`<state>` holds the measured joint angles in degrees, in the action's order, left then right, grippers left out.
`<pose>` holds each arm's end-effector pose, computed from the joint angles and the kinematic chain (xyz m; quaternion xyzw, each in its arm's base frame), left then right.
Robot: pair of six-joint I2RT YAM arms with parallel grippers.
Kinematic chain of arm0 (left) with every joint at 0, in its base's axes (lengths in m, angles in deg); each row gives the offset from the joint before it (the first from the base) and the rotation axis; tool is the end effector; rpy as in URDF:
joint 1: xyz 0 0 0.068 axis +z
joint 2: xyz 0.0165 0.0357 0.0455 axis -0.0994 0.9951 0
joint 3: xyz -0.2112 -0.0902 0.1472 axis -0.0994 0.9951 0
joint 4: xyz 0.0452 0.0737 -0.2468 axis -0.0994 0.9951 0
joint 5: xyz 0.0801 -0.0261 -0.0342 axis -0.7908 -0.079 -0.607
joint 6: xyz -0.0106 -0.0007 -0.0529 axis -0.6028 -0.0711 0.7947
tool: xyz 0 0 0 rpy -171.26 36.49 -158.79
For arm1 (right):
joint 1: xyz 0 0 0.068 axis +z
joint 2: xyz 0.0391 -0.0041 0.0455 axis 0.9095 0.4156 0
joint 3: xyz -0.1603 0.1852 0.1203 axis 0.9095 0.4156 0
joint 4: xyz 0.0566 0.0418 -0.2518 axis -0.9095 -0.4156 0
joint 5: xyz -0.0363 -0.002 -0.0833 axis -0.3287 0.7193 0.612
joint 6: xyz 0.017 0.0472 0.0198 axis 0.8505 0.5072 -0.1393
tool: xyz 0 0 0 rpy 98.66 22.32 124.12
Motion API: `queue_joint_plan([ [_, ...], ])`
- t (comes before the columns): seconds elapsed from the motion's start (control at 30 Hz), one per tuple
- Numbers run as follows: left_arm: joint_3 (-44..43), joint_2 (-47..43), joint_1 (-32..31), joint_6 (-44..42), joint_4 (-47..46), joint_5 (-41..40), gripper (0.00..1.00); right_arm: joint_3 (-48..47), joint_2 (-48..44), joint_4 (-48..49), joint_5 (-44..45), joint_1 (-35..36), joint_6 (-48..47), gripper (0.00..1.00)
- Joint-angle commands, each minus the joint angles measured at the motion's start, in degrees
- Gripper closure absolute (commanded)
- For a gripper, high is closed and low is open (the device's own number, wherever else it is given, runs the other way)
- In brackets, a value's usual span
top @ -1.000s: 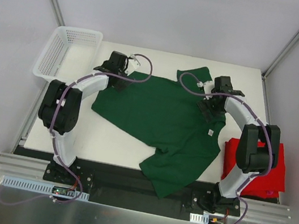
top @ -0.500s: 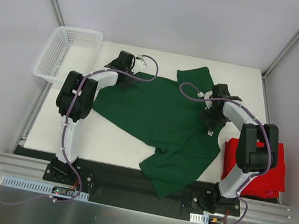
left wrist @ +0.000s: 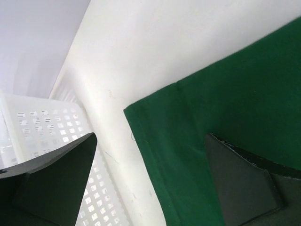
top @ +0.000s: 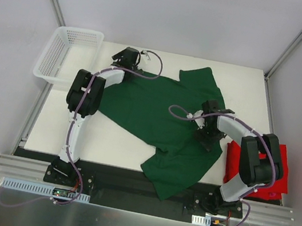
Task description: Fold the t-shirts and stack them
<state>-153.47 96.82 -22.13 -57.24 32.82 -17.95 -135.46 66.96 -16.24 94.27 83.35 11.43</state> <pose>0.5034 -0.1366 0.1697 0.3621 0.7728 0.2578 0.4529 0.2833 0.0823 0.1661 -0.5314 0.8285 -0.1537 0.0871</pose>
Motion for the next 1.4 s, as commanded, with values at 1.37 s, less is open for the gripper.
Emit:
queue_joint_plan([
  [1.37,8.91,-11.36,1.22,5.35,7.48,8.88,0.01,-5.58,-3.45,-14.05,-18.36,5.99,2.72,0.04],
])
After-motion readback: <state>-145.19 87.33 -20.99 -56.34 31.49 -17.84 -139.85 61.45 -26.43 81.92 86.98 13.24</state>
